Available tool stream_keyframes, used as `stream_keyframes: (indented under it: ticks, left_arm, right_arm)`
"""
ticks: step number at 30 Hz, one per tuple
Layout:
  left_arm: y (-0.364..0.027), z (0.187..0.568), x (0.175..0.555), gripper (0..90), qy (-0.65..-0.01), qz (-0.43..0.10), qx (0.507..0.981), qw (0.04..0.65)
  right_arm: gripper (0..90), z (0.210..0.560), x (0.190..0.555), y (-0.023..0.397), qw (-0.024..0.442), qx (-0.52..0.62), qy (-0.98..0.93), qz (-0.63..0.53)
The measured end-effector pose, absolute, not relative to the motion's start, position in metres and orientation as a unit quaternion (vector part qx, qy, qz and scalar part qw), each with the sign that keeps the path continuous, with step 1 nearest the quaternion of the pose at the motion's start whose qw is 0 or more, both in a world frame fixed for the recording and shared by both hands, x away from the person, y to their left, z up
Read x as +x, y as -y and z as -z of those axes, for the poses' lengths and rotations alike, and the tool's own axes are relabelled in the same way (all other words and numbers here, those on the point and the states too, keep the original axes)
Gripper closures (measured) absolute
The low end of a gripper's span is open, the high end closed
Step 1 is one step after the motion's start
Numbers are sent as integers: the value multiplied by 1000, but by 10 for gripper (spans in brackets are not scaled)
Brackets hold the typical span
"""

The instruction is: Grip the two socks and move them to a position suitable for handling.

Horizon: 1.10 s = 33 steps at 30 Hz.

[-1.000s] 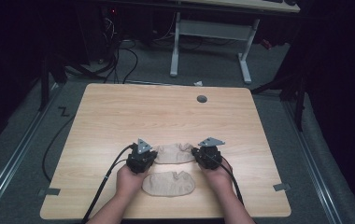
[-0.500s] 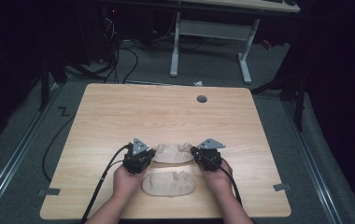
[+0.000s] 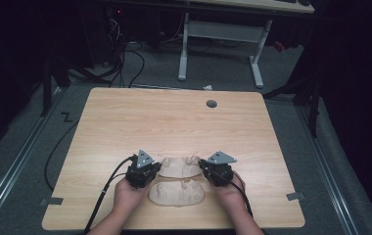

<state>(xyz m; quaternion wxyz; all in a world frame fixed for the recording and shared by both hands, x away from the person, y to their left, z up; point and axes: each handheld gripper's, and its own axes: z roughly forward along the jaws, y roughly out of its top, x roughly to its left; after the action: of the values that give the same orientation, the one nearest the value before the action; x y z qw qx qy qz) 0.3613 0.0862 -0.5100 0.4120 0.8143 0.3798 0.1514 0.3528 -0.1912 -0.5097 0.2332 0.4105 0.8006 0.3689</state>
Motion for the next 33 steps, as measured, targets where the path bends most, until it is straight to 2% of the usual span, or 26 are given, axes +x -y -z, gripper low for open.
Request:
stream_keyframes:
  ticks: [19, 27, 33]
  left_arm:
    - [-100, 500, 321, 873, -343, -132, 832, 415]
    - [-113, 499, 304, 872, -346, -123, 833, 414]
    - [-113, 508, 299, 867, -345, -114, 847, 388]
  right_arm:
    - [839, 501, 310, 190, 222, 385, -808, -386]
    - [838, 504, 290, 185, 209, 371, -819, -386]
    - [829, 512, 283, 183, 190, 371, -830, -371]
